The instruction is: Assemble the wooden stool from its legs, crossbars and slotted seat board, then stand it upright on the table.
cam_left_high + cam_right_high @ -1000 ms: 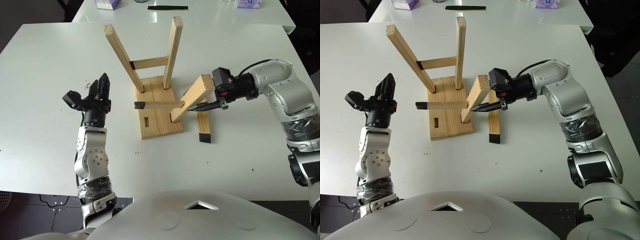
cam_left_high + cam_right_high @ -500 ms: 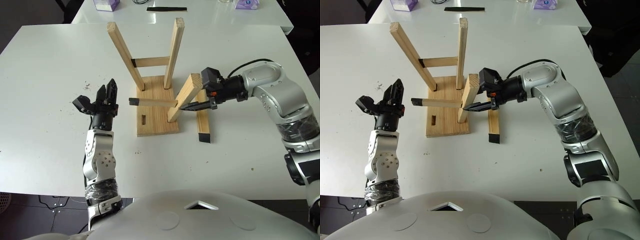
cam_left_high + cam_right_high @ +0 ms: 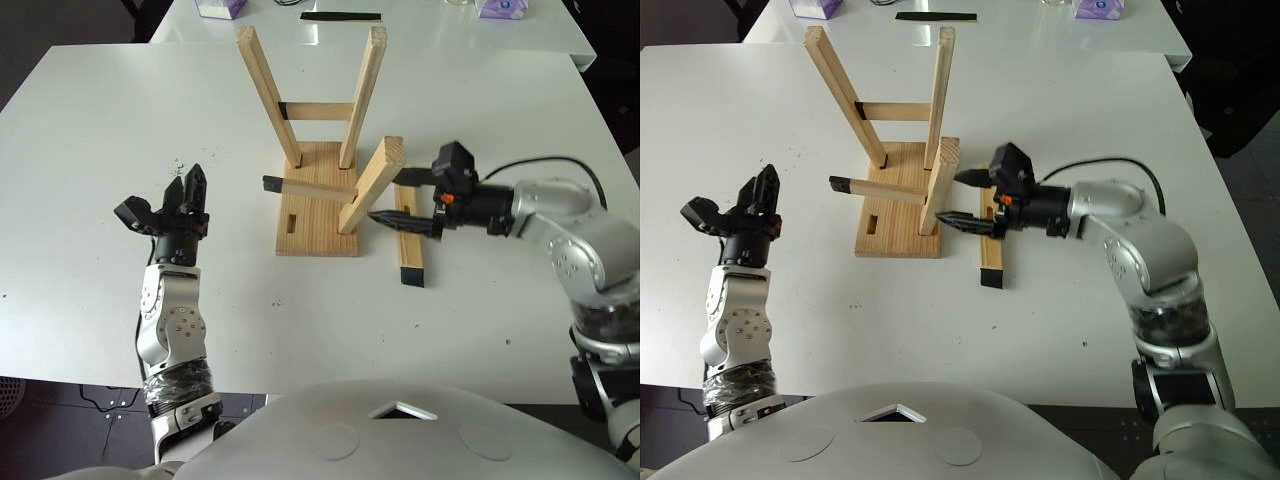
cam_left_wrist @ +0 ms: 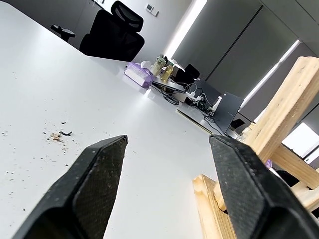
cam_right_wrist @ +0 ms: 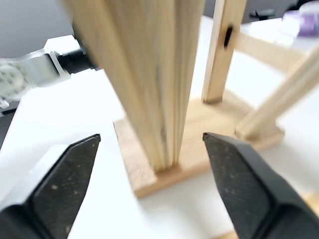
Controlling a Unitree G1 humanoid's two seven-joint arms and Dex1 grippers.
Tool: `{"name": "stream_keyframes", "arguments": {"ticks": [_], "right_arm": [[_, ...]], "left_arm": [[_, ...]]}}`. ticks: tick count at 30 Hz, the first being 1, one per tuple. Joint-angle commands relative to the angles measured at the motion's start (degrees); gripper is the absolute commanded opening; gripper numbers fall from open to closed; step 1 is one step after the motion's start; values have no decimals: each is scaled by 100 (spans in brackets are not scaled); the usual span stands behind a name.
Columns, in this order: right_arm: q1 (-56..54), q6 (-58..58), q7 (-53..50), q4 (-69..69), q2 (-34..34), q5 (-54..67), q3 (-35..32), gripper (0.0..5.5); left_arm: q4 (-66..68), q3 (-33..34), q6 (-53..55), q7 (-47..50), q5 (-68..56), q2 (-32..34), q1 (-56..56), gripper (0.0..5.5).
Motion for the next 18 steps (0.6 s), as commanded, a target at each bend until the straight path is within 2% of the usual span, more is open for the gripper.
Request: {"name": "stream_keyframes", "arguments": {"ticks": [1, 4, 7, 11, 15, 18], "right_arm": [[482, 96, -1019, 38, 262, -719, 464, 386], [597, 10, -1640, 263, 590, -1046, 412, 386], [660, -98, -2489, 239, 1242, -1258, 98, 386], [927, 141, -3387, -94, 1966, -1452, 107, 386], [1177, 464, -3630, -173, 2099, -1606, 498, 386], [1098, 565, -3697, -26, 2067, -1735, 429, 386]], "left_arm": [[166, 372, 80, 265, 50, 263, 29, 304], [241, 473, 16, 605, 169, 144, 20, 304], [414, 449, -83, 991, 432, -90, 35, 304], [576, 689, -392, 1448, 570, -450, 249, 304], [427, 685, -631, 1646, 596, -762, 378, 304], [410, 643, -703, 1658, 651, -876, 513, 304]]}}
